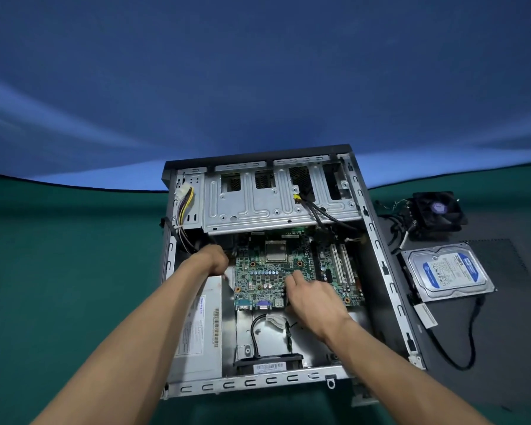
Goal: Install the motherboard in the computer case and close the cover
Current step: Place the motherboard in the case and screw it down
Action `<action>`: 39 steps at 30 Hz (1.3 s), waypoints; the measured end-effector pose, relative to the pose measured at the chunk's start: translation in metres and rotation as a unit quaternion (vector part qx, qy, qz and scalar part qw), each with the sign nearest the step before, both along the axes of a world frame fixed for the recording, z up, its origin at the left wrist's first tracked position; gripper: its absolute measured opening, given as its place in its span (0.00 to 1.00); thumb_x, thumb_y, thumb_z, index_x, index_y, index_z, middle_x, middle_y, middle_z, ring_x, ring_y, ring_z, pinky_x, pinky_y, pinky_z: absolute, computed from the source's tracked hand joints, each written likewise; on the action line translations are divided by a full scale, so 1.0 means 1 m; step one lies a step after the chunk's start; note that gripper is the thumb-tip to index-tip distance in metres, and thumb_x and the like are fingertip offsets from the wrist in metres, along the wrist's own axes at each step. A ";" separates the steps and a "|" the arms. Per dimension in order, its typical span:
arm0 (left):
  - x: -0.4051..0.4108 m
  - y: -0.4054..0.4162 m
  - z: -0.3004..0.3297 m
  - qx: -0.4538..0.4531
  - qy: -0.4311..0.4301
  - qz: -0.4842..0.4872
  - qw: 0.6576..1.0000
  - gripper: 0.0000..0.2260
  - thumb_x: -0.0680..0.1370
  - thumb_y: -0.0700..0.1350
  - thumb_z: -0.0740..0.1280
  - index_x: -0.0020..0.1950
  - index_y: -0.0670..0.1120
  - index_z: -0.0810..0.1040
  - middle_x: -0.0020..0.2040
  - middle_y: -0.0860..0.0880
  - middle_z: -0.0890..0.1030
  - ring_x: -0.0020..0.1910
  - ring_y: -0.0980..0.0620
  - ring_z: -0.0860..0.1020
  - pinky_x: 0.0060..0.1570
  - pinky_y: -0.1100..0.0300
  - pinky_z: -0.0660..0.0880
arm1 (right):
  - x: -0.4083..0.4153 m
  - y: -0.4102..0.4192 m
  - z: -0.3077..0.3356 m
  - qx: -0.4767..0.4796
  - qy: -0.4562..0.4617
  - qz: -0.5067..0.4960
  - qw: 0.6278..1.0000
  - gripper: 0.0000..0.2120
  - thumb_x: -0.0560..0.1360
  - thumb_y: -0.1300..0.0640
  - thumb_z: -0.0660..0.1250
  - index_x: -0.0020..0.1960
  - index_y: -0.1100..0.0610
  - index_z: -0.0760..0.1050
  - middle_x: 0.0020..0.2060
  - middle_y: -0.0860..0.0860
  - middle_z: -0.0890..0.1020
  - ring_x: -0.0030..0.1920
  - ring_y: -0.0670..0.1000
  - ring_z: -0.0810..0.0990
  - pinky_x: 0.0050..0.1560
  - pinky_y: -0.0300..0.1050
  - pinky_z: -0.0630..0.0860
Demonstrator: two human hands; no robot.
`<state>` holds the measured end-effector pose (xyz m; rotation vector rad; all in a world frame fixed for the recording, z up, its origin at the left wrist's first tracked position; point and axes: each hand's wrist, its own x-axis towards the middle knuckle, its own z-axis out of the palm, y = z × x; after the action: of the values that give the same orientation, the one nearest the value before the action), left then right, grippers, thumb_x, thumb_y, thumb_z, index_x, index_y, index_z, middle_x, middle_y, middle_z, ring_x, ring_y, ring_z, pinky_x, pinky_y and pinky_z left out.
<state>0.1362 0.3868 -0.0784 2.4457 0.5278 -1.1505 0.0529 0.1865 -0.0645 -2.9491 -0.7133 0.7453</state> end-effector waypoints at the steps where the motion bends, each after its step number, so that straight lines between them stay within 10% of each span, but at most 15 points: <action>1: 0.001 -0.001 0.003 -0.011 0.002 0.032 0.999 0.11 0.79 0.36 0.61 0.59 0.36 0.77 0.58 0.40 0.77 0.54 0.47 0.77 0.51 0.60 0.72 | 0.000 0.000 -0.001 0.002 0.002 -0.003 1.000 0.18 0.75 0.73 0.58 0.62 0.60 0.64 0.55 0.58 0.70 0.33 0.52 0.74 0.36 0.40 0.68; 6: 0.004 -0.003 -0.002 -0.095 0.015 0.156 0.983 0.15 0.80 0.30 0.49 0.66 0.27 0.60 0.40 0.29 0.80 0.19 0.50 0.77 0.17 0.65 0.69 | 0.000 0.001 -0.005 -0.001 0.009 -0.024 1.000 0.19 0.74 0.73 0.60 0.62 0.60 0.64 0.56 0.57 0.70 0.31 0.52 0.72 0.35 0.39 0.67; 8: 0.001 -0.003 0.005 -0.162 0.014 0.193 0.968 0.10 0.77 0.31 0.49 0.55 0.31 0.66 0.55 0.26 0.76 0.23 0.46 0.80 0.16 0.64 0.67 | 0.000 0.001 -0.009 0.005 0.011 -0.036 0.999 0.19 0.75 0.70 0.62 0.63 0.59 0.64 0.57 0.57 0.70 0.36 0.53 0.77 0.37 0.39 0.68; 10: 0.000 -0.002 0.012 -0.210 0.014 0.222 0.952 0.08 0.76 0.34 0.53 0.53 0.34 0.68 0.68 0.27 0.65 0.27 0.43 0.81 0.16 0.65 0.66 | 0.000 0.002 -0.011 0.007 0.011 -0.040 0.999 0.18 0.76 0.67 0.64 0.64 0.59 0.64 0.58 0.56 0.71 0.38 0.52 0.78 0.38 0.39 0.68; 13: -0.001 -0.002 0.008 -0.200 0.043 0.153 0.967 0.16 0.78 0.43 0.63 0.60 0.33 0.70 0.44 0.37 0.83 0.19 0.53 0.74 0.19 0.67 0.67 | 0.000 0.001 -0.014 0.011 0.019 -0.045 0.999 0.20 0.76 0.65 0.65 0.65 0.59 0.64 0.60 0.56 0.70 0.40 0.53 0.80 0.39 0.40 0.70; 16: -0.004 -0.012 0.012 -0.171 0.022 -0.010 0.985 0.09 0.76 0.46 0.68 0.47 0.39 0.79 0.33 0.47 0.78 0.23 0.57 0.74 0.26 0.66 0.71 | 0.002 -0.001 -0.015 0.014 0.024 -0.056 0.998 0.21 0.76 0.65 0.65 0.67 0.59 0.64 0.63 0.56 0.69 0.46 0.56 0.82 0.42 0.44 0.74; 20: -0.006 -0.024 0.016 -0.070 -0.023 -0.144 0.987 0.10 0.77 0.47 0.66 0.49 0.41 0.81 0.39 0.48 0.78 0.39 0.50 0.77 0.45 0.56 0.74 | 0.004 -0.004 -0.013 0.032 0.047 -0.075 0.996 0.18 0.76 0.65 0.66 0.64 0.59 0.67 0.62 0.55 0.70 0.48 0.58 0.81 0.50 0.49 0.79; 24: -0.021 -0.049 0.029 0.128 -0.147 -0.336 0.921 0.04 0.76 0.40 0.63 0.46 0.43 0.77 0.42 0.48 0.77 0.43 0.46 0.78 0.39 0.54 0.71 | 0.005 -0.006 -0.013 0.062 0.068 -0.092 0.991 0.18 0.76 0.60 0.68 0.63 0.58 0.68 0.61 0.54 0.71 0.52 0.59 0.80 0.55 0.52 0.78; 29: -0.048 -0.066 0.017 0.006 -0.087 -0.366 0.926 0.05 0.73 0.39 0.63 0.38 0.42 0.77 0.36 0.46 0.77 0.40 0.47 0.77 0.40 0.56 0.74 | 0.006 -0.017 -0.015 0.117 0.097 -0.146 0.978 0.15 0.74 0.54 0.71 0.58 0.53 0.74 0.54 0.47 0.76 0.54 0.51 0.78 0.56 0.44 0.73; 39: -0.077 -0.077 -0.002 0.052 -0.120 -0.362 0.923 0.06 0.73 0.41 0.64 0.37 0.46 0.69 0.34 0.51 0.71 0.40 0.50 0.74 0.47 0.57 0.75 | -0.001 -0.028 -0.012 0.109 0.106 -0.204 0.967 0.19 0.76 0.62 0.65 0.66 0.51 0.72 0.61 0.49 0.76 0.58 0.51 0.76 0.61 0.45 0.70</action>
<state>0.0589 0.3096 -0.0805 2.9135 -0.4486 -1.0446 0.0517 0.1588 -0.0769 -2.6320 -0.1498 0.8565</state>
